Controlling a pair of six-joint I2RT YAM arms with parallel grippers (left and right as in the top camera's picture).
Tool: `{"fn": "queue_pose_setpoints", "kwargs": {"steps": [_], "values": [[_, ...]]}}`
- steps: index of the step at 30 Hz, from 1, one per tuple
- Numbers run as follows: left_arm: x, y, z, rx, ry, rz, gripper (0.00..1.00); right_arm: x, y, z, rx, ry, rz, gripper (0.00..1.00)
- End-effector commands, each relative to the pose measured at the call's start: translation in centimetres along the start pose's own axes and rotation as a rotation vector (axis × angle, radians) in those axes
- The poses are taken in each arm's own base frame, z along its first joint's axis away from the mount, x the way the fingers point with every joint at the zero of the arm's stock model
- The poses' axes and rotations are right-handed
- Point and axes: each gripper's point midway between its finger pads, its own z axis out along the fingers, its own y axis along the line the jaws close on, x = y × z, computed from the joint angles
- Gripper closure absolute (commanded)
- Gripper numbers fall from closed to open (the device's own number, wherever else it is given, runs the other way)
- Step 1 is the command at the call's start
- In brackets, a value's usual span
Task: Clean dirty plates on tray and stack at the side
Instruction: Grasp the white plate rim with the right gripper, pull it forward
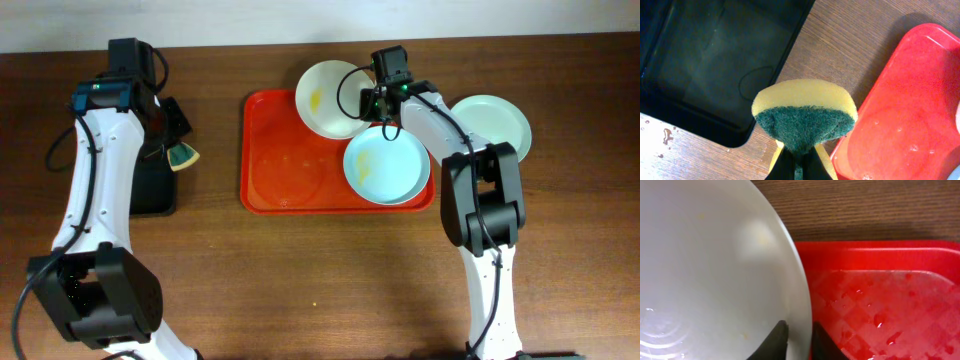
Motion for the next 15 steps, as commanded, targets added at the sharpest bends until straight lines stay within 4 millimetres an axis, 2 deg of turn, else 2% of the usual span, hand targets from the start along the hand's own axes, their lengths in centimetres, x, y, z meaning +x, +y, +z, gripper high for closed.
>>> {"fn": "queue_pose_setpoints", "kwargs": {"steps": [1, 4, 5, 7, 8, 9, 13, 15], "values": [[0.1, -0.6, -0.1, 0.012, -0.008, 0.0, 1.0, 0.5, 1.3, 0.2, -0.083, 0.027, 0.008, 0.96], [0.4, -0.9, 0.8, 0.012, -0.009, 0.008, 1.0, 0.8, 5.7, -2.4, -0.309, 0.08, -0.001, 0.96], [0.4, -1.0, 1.3, 0.016, -0.018, 0.01, 1.0, 1.9, 7.2, -3.3, -0.368, 0.132, -0.007, 0.96], [-0.1, -1.0, 1.3, 0.009, -0.039, 0.007, 1.0, 5.7, 8.7, -3.9, -0.369, 0.263, -0.034, 0.96], [-0.2, -1.0, 1.3, 0.013, -0.045, 0.005, 1.0, 7.3, 10.2, -4.2, -0.37, 0.301, -0.078, 0.96], [-0.3, -1.0, 1.3, 0.012, -0.045, 0.003, 1.0, 8.2, 11.1, -4.4, -0.366, 0.32, -0.099, 0.96], [-0.5, -0.4, 1.4, 0.007, -0.046, -0.011, 1.0, 10.5, 12.3, -4.4, -0.269, 0.345, -0.169, 0.96], [-1.0, 0.7, 1.5, -0.002, -0.05, -0.038, 1.0, 10.8, 10.8, -3.9, -0.146, 0.34, -0.141, 0.96]]}}
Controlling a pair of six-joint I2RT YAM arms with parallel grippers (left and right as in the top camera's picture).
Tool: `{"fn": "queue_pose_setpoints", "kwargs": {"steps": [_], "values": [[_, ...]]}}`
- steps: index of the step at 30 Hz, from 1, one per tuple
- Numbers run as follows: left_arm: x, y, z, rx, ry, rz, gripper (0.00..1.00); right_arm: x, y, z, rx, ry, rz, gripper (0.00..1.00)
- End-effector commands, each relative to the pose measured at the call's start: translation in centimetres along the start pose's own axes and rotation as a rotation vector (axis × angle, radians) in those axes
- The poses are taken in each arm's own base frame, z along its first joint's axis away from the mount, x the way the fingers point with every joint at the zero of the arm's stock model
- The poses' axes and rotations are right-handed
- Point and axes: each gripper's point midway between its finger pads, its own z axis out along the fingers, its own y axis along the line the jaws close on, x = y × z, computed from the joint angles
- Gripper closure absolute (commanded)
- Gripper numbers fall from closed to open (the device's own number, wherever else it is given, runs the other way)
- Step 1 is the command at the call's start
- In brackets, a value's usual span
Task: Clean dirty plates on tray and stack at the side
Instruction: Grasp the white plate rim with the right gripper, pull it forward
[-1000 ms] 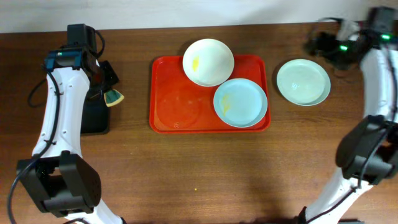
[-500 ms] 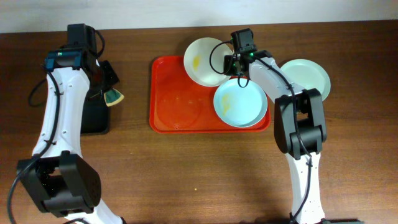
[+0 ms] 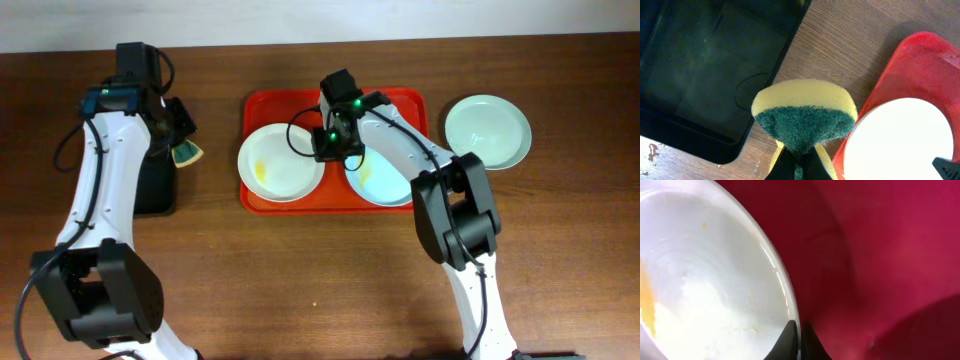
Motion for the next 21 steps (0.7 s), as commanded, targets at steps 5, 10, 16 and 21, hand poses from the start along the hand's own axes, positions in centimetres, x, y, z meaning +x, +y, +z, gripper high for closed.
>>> {"fn": "queue_pose_setpoints", "kwargs": {"steps": [5, 10, 16, 21], "values": [[-1.3, 4.3, 2.2, -0.06, 0.018, -0.107, 1.0, -0.9, -4.0, -3.1, 0.216, -0.025, 0.046, 0.96], [-4.4, 9.2, 9.5, -0.095, -0.009, -0.221, 1.0, 1.0, -4.8, -3.0, 0.244, 0.047, 0.074, 0.96], [-2.5, 15.6, 17.3, -0.166, 0.092, -0.329, 1.0, 1.8, -6.6, -3.6, 0.348, 0.057, 0.152, 0.96], [-6.4, 9.7, 11.6, 0.163, 0.018, -0.189, 1.0, 1.5, -4.5, -2.8, 0.26, 0.053, 0.138, 0.96]]}}
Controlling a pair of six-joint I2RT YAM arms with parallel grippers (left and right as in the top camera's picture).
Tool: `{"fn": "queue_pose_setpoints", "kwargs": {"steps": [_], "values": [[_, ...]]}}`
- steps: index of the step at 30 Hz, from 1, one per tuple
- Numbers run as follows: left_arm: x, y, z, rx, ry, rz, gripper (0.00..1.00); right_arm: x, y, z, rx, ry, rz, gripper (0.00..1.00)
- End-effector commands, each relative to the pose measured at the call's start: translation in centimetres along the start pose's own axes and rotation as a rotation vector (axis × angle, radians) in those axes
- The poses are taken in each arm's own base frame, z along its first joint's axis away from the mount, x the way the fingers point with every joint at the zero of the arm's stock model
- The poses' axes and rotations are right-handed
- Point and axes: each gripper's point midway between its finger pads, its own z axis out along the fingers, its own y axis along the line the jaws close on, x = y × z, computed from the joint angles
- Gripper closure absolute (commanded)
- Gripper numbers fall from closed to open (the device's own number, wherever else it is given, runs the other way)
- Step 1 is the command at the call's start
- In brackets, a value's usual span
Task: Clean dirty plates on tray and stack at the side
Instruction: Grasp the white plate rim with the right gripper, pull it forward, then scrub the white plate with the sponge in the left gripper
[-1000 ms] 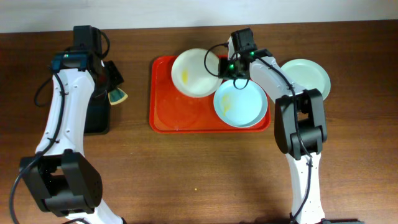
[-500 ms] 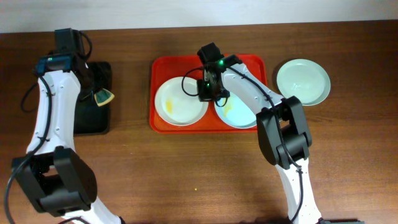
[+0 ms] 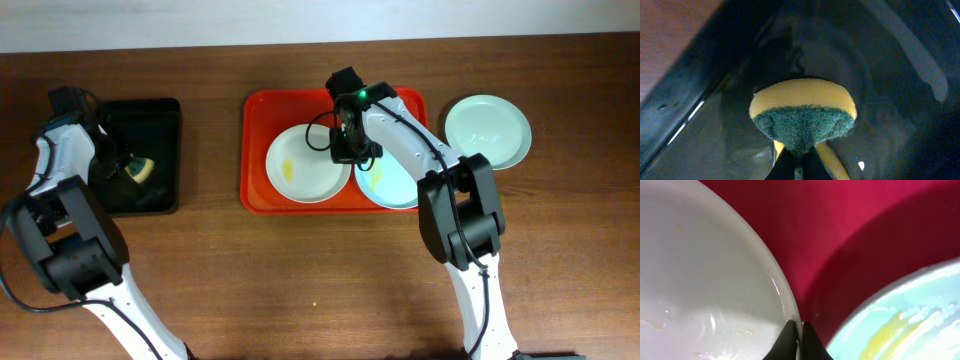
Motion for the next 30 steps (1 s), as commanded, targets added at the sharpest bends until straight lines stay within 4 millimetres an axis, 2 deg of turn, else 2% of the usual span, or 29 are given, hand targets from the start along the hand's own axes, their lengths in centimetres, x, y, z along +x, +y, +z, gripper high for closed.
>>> {"fn": "queue_pose_setpoints", "kwargs": {"steps": [1, 2, 4, 5, 6, 7, 10, 12, 13, 16, 17, 19, 22, 25, 30], "values": [[-1.8, -4.6, -7.3, 0.223, -0.083, 0.091, 1.0, -0.2, 1.0, 0.1, -0.009, -0.022, -0.013, 0.96], [-2.2, -5.0, -10.2, 0.239, -0.127, 0.099, 1.0, -0.2, 1.5, 0.3, -0.014, -0.031, -0.022, 0.96], [-1.0, -5.6, -15.1, 0.265, -0.147, 0.114, 1.0, 0.0, 1.7, 0.8, -0.006, -0.036, -0.032, 0.96], [0.0, -6.5, -15.9, 0.289, -0.125, 0.129, 1.0, 0.0, 1.7, 0.8, -0.007, -0.038, -0.032, 0.96], [2.2, -8.4, -16.1, 0.34, -0.062, 0.187, 1.0, -0.1, 1.7, 0.8, -0.007, -0.04, -0.031, 0.96], [3.9, -9.7, -15.6, 0.351, -0.022, 0.237, 1.0, -0.1, 1.6, 0.8, 0.0, -0.042, -0.031, 0.96], [10.7, -14.9, -14.1, 0.351, 0.082, 0.404, 1.0, -0.1, 1.1, 0.8, 0.024, -0.045, -0.03, 0.96], [14.3, -17.1, -12.4, 0.311, 0.092, 0.497, 1.0, -0.1, 1.1, 0.8, 0.025, -0.041, -0.03, 0.96], [15.9, -18.4, -11.6, 0.317, 0.086, 0.517, 1.0, 0.1, 1.0, 0.8, 0.028, -0.036, -0.029, 0.96], [18.8, -21.2, -10.8, 0.36, 0.082, 0.539, 1.0, 0.0, 0.4, 0.7, 0.028, -0.027, -0.016, 0.96], [20.3, -22.9, -10.5, 0.396, 0.07, 0.54, 1.0, 0.0, 0.4, 0.7, 0.015, -0.021, -0.01, 0.96], [21.3, -24.2, -10.3, 0.382, 0.015, 0.575, 1.0, 0.1, 0.5, 0.7, 0.008, -0.019, -0.01, 0.96], [22.1, -25.0, -9.7, 0.354, -0.012, 0.572, 1.0, 0.1, 0.5, 0.7, 0.008, -0.019, -0.01, 0.96], [24.5, -25.3, -6.6, 0.322, 0.048, 0.61, 1.0, 0.0, 0.5, 0.7, 0.008, -0.022, -0.01, 0.96], [24.4, -25.7, -6.4, 0.339, 0.037, 0.609, 1.0, 0.0, 0.5, 0.7, 0.007, -0.023, -0.01, 0.96]]}}
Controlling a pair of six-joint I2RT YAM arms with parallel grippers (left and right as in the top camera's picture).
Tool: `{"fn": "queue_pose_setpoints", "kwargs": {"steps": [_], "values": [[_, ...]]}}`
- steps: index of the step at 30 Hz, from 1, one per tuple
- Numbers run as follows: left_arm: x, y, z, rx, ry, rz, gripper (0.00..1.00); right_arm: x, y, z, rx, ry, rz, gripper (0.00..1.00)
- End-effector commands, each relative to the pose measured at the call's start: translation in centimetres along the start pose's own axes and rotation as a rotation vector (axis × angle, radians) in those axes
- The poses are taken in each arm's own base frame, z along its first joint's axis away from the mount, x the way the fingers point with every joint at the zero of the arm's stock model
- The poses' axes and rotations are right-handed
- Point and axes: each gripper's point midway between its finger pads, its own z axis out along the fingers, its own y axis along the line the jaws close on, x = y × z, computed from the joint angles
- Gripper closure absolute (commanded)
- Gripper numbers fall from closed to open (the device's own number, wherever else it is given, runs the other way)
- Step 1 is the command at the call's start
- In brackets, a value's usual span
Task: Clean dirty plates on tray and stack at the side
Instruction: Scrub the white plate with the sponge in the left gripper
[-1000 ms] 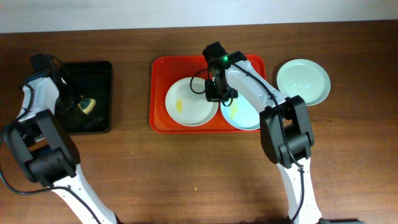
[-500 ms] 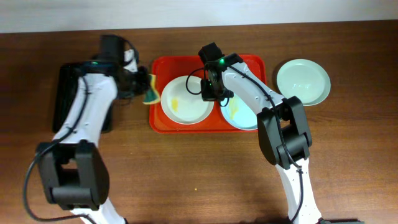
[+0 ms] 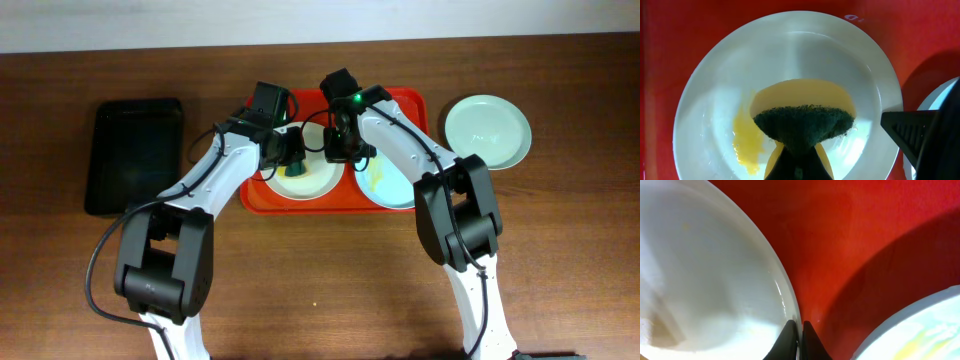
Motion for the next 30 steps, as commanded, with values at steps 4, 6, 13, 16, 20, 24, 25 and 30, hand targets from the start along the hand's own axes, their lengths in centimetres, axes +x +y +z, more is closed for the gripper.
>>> {"fn": "queue_pose_setpoints", "kwargs": {"steps": [4, 6, 13, 16, 20, 24, 25, 30], "values": [[-0.8, -1.3, -0.2, 0.068, -0.027, -0.002, 1.0, 0.3, -0.8, 0.4, 0.025, 0.007, 0.008, 0.96], [-0.8, -1.3, -0.2, 0.068, -0.027, -0.002, 1.0, 0.3, -0.8, 0.4, 0.025, 0.006, 0.008, 0.96], [-0.5, -2.5, 1.2, 0.108, -0.021, 0.016, 1.0, 0.2, -0.7, 0.4, 0.024, 0.005, 0.008, 0.96], [-0.5, -2.2, 1.6, 0.091, -0.022, 0.014, 1.0, 0.2, -0.7, 0.4, 0.024, 0.004, 0.008, 0.96], [1.3, 1.2, 3.7, -0.104, 0.012, 0.019, 1.0, 0.3, -0.8, 0.4, 0.026, 0.008, 0.008, 0.96], [1.4, 8.7, 1.6, -0.469, 0.002, 0.024, 1.0, 0.3, -0.8, 0.4, 0.026, 0.008, 0.008, 0.96], [0.7, 9.4, 0.9, -0.5, -0.006, 0.014, 1.0, 0.3, -0.8, 0.4, 0.026, 0.009, 0.008, 0.96], [-2.9, 3.5, -0.9, -0.221, -0.006, -0.01, 1.0, 0.3, -0.8, 0.4, 0.025, 0.007, 0.008, 0.96]]}}
